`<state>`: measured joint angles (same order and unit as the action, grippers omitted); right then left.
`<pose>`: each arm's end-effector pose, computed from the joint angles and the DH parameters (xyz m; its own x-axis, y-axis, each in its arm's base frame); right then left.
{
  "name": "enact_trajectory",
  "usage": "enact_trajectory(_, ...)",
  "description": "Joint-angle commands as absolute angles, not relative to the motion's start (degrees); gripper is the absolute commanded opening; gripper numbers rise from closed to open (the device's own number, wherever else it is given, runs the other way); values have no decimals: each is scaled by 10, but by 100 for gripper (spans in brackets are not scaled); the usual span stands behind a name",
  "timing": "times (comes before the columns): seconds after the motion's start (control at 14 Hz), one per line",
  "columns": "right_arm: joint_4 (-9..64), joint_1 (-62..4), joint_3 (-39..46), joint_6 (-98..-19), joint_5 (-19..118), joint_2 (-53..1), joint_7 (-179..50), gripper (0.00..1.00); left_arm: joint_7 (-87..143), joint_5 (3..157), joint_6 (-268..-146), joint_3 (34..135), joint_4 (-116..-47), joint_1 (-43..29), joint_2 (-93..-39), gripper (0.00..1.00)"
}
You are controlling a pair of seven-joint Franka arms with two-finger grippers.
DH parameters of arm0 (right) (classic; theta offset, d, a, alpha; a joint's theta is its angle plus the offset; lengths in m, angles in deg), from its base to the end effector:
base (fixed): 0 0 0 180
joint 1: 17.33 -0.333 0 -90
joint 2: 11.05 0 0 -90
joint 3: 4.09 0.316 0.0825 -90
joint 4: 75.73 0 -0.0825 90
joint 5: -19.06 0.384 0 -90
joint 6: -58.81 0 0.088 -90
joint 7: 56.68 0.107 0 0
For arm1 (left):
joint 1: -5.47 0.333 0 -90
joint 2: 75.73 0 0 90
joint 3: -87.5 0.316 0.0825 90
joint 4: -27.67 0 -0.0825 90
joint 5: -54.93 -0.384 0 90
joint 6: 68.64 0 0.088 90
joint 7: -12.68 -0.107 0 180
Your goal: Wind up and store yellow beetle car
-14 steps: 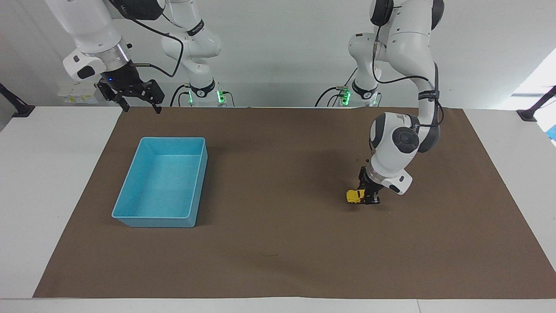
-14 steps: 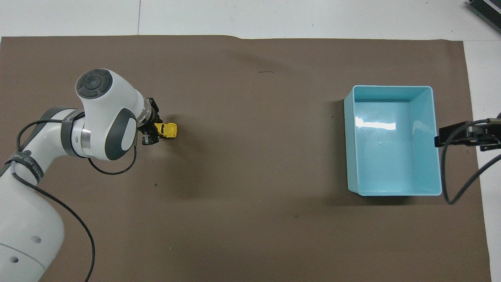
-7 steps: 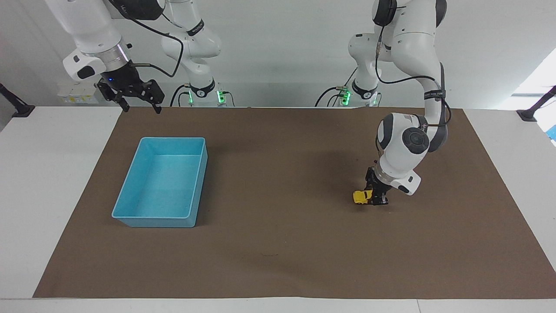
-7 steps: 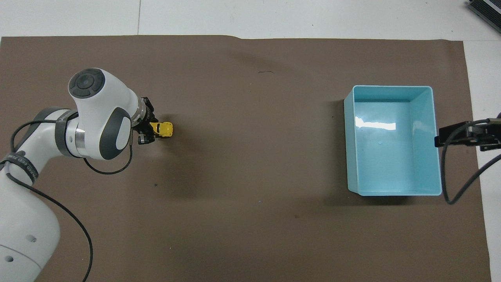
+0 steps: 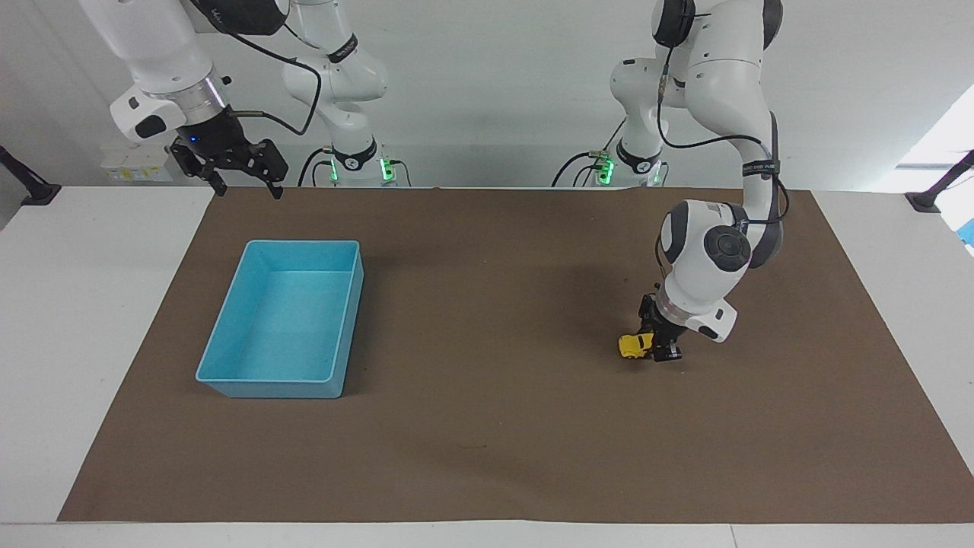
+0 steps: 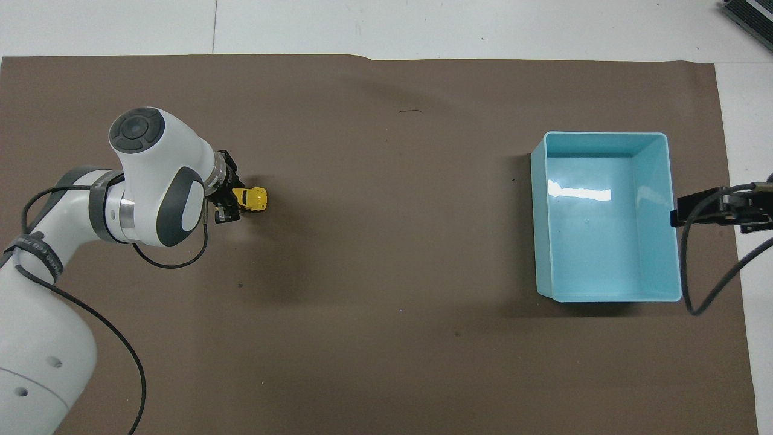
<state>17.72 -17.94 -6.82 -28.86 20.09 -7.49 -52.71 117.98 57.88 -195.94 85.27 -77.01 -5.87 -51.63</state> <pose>0.5300 -0.0185 0.6264 0.9936 -0.1051 -0.0402 -0.1059 -0.9942 -0.0182 0.6227 -0.1503 0.3026 -0.0659 0.9967 -0.0470 0.9971 0.0641 -0.0405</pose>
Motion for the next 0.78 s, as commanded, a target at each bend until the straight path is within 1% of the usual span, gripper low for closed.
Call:
enact_trajectory(0.0,168,-182,-72,-283,208,-79,-522,100,1150,574,-1971,857,-771,-56,-523,100)
enact_trajectory(0.14,168,-182,-73,-284,208,-79,-521,100,1146,574,-1946,857,-758,-54,-542,100)
enact_trajectory(0.29,168,-182,-73,-284,208,-80,-521,100,1146,575,-1934,857,-739,-54,-541,100)
enact_trajectory(0.71,168,-182,-72,-284,208,-79,-521,100,1146,575,-1936,857,-737,-48,-542,100)
